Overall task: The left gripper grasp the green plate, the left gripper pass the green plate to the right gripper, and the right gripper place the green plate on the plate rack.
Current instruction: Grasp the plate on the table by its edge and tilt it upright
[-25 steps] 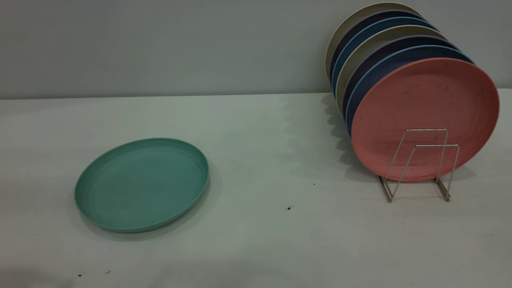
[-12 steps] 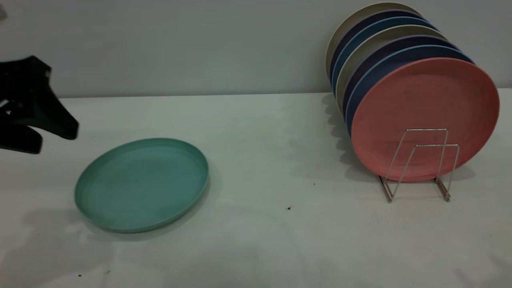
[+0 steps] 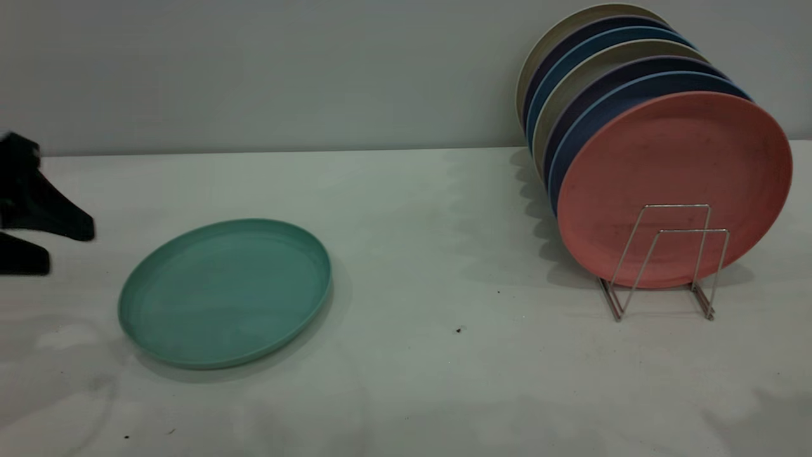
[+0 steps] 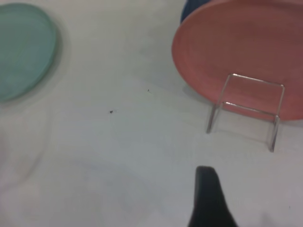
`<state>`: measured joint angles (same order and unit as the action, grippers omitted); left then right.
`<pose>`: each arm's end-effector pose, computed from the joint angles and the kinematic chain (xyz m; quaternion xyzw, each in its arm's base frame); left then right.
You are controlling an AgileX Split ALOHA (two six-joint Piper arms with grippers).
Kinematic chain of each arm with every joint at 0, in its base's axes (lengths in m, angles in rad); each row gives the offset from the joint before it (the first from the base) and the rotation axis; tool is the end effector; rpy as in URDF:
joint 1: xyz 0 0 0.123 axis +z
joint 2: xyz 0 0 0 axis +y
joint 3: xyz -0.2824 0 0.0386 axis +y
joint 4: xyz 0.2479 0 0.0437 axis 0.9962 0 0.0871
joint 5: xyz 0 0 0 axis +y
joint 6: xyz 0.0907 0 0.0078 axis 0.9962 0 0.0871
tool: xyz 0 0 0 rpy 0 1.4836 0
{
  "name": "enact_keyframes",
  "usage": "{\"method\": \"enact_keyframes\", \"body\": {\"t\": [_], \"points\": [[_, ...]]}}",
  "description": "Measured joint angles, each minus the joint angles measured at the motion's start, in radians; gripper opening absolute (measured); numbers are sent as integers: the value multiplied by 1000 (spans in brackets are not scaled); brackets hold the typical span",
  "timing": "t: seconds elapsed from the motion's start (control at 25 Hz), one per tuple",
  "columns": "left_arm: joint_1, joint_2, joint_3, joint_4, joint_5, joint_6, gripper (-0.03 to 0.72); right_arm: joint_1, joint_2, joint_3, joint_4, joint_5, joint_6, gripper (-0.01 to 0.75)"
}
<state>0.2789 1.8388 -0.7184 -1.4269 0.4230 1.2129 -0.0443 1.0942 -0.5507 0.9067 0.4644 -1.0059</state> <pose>0.2959 0.0461 0.1069 -0.1784 0.9353 -0.1927 0.2370 0.2027 0.0232 0.2424 -0.1205 0.8980 0.1251 0.4043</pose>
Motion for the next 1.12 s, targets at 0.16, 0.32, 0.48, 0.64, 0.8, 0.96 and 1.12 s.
{"method": "enact_keyframes", "body": {"t": [0.16, 0.32, 0.48, 0.64, 0.8, 0.96, 1.12], "points": [[0, 127, -6, -208, 30, 171, 555, 0, 0, 0, 34, -2, -38, 511], [0, 210, -7, -321, 35, 275, 555, 0, 0, 0, 44, -5, -45, 511], [0, 273, -8, -335, 35, 299, 555, 0, 0, 0, 45, -6, -48, 511], [0, 329, -28, -338, 53, 324, 547, 0, 0, 0, 45, -8, -48, 511], [0, 362, -62, -338, 93, 328, 518, 0, 0, 0, 45, -9, -50, 511], [0, 379, -80, -341, 119, 332, 485, 0, 0, 0, 45, -9, -50, 511], [0, 390, -80, -341, 122, 358, 471, 0, 0, 0, 45, -9, -50, 511]]}}
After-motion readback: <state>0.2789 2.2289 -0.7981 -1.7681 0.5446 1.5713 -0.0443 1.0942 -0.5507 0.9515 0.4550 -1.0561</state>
